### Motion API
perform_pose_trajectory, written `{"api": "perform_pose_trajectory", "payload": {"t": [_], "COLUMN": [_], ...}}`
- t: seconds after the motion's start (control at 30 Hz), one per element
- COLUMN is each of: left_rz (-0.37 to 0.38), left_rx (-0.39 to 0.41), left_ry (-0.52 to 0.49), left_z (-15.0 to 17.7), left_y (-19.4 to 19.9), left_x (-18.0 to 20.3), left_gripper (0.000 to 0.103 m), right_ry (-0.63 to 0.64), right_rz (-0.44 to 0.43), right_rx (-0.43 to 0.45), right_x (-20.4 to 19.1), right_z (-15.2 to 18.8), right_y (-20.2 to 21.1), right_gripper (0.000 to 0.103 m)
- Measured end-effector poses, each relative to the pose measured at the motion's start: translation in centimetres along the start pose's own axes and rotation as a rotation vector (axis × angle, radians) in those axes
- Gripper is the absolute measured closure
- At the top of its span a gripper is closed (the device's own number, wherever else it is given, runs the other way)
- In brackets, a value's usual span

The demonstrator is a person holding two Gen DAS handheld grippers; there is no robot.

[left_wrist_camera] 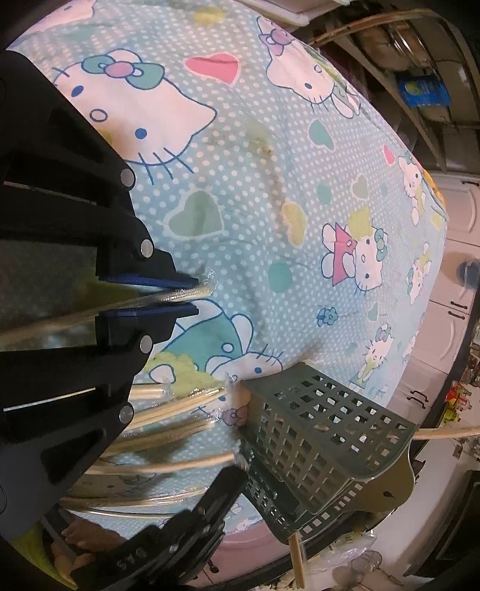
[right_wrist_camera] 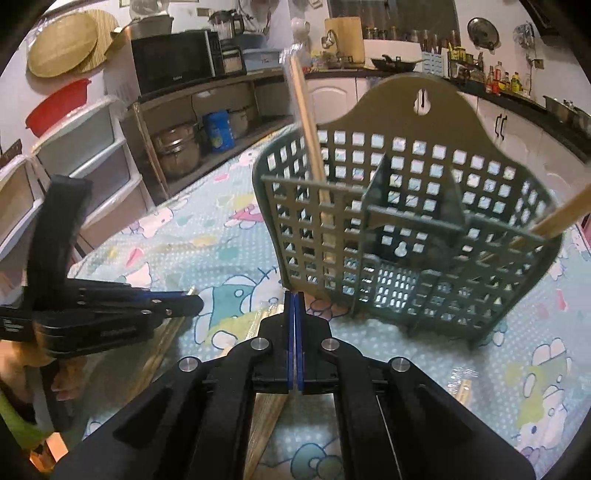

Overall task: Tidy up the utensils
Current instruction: 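Lift the chopsticks with the left tool above the holder while the right tool carries its pair there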

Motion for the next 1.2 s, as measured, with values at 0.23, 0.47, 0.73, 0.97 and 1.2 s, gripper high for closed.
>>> {"api": "perform_pose_trajectory", "payload": {"t": [0.23,0.47,0.73,0.97,1.2], "left_rz": [0.02,0.042,0.076,0.1,0.124], "left_rx": [0.069,0.164,0.237,0.278,0.336], "left_ry": [-0.014,-0.065,-0.11,-0.134,-0.154], "left_z": [-1.3,-3.8,-6.8,-8.6,-11.0], "left_y": [2.7,6.6,9.4,10.9,12.6], "left_x": [1.1,3.4,6.3,8.5,10.5], "left_gripper": [0.102,0.102,0.102,0.102,0.102], "right_ry": [0.007,0.02,0.027,0.036,0.051], "right_rz": [-0.009,-0.014,-0.014,-0.005,-0.005], "right_rx": [0.065,0.136,0.199,0.244,0.302], "right_x": [-0.2,-0.3,-0.3,-0.3,-0.6], "right_z": [-1.5,-2.8,-4.1,-5.5,-7.3], "right_y": [3.1,6.5,9.6,11.6,13.5], "right_gripper": [0.102,0.102,0.102,0.102,0.102]}}
Point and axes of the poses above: each gripper's, at about its wrist camera, not at the fingertips, and y roughly against the way its jaws point, x to its right, z to its underside, the point moved 8 cm from there along -y, roughly the way its jaws point, and after that the axes turned 8 degrees about x, right-handed, at the moved point
